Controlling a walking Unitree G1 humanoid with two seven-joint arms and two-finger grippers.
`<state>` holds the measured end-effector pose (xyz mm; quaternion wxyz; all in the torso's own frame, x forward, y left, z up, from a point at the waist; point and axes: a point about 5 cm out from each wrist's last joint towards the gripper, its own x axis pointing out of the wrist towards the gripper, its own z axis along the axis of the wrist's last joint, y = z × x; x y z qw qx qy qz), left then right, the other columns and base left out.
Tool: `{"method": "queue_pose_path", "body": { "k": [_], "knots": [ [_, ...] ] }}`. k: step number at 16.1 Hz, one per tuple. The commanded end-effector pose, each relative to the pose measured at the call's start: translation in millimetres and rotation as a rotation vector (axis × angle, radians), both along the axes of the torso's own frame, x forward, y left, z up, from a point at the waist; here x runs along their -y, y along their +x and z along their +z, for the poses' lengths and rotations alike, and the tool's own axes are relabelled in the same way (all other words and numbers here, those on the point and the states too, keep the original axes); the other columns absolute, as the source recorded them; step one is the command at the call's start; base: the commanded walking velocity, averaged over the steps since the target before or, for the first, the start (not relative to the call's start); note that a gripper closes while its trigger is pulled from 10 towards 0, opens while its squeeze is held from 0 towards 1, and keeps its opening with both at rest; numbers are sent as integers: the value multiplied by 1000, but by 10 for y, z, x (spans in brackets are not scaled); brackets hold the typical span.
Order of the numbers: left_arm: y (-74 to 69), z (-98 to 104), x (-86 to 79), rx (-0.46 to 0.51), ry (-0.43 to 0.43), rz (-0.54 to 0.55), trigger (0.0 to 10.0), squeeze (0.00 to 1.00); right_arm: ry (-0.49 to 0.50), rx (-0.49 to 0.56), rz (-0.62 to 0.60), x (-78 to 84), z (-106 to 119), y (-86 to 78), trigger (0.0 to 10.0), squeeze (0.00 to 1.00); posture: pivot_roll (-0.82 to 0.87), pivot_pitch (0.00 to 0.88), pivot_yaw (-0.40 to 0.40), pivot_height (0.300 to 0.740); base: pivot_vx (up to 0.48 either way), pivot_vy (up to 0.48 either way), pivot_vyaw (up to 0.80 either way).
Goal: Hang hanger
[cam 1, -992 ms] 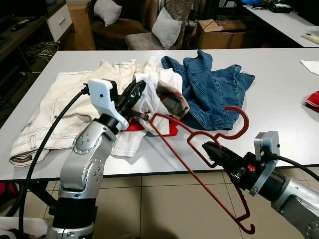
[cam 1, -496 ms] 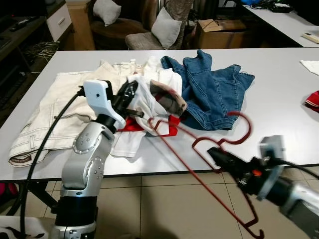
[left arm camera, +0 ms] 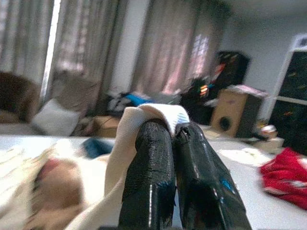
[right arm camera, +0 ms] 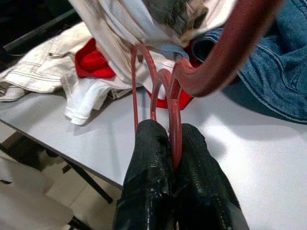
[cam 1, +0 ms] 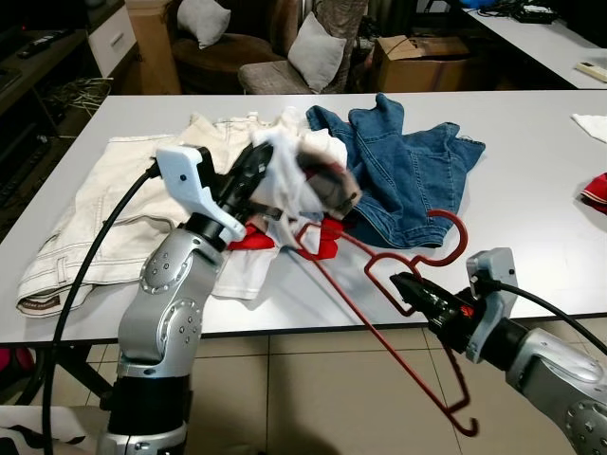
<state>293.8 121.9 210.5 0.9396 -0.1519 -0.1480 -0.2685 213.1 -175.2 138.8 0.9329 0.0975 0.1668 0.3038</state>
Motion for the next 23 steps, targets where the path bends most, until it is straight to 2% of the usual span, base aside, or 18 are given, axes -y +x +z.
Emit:
{"method": "queue_pose_path", "body": {
  "k": [1,3,5,7,8,9,10,11,12,13,14,15,16,17,19,20,22,23],
  "knots": [
    [-43,55,47,24,-12,-52,0,0,-13,-12,-13,-9,-21,32,10000,0,-165,0,24,740,0,0,0],
    [-84,153,86,45,-116,-125,0,0,-6,21,-95,-16,13,146,10000,0,-168,0,29,740,0,0,0],
    [-79,196,49,77,-126,-108,0,0,53,117,-250,79,187,327,10000,0,-170,0,32,740,0,0,0],
    [-64,210,5,94,-140,-79,0,0,160,240,-390,217,454,460,10000,0,-171,0,30,740,0,0,0],
    [-67,232,-19,114,-147,-71,0,0,309,362,-435,299,777,515,10000,0,-172,0,28,740,0,0,0],
    [-73,239,-30,122,-154,-67,0,0,370,415,-411,295,930,513,10000,0,-172,0,28,740,0,0,0],
    [-75,227,-38,120,-158,-51,0,0,382,436,-383,273,990,498,10000,0,-171,0,21,740,0,0,0],
    [-42,136,-82,72,-146,10,0,0,362,399,-335,206,922,475,10000,0,-171,0,21,740,0,0,0],
    [112,-291,-222,-211,-37,233,235,0,142,183,-209,52,505,400,10000,0,-170,0,16,740,0,0,0],
    [127,-566,-325,-369,63,338,0,0,39,94,-172,5,304,336,10000,0,-171,0,16,740,0,0,0],
    [115,-689,-378,-437,105,379,0,0,16,54,-168,-10,226,309,10000,0,-171,0,16,740,0,0,0],
    [61,-823,-445,-526,73,426,0,0,42,23,-203,3,181,299,10000,0,-174,0,13,740,0,0,0],
    [51,-834,-467,-549,8,434,0,0,67,24,-225,29,202,313,10000,0,-173,0,11,740,0,0,0],
    [62,-829,-470,-547,7,433,0,0,66,24,-221,37,215,319,10000,0,-173,0,8,740,0,0,0],
    [73,-800,-431,-517,53,407,0,0,64,37,-195,34,250,322,10000,0,-168,0,1,740,0,0,0],
    [73,-742,-367,-474,78,369,0,0,101,86,-181,31,329,329,10000,0,-166,0,-1,740,0,0,0],
    [58,-684,-250,-447,105,295,0,0,132,115,-154,5,395,344,10000,0,-163,0,-4,740,0,0,0],
    [54,-675,-222,-425,166,278,0,0,135,133,-103,-35,437,332,10000,0,-160,0,-5,740,0,0,0]
  ]
}}
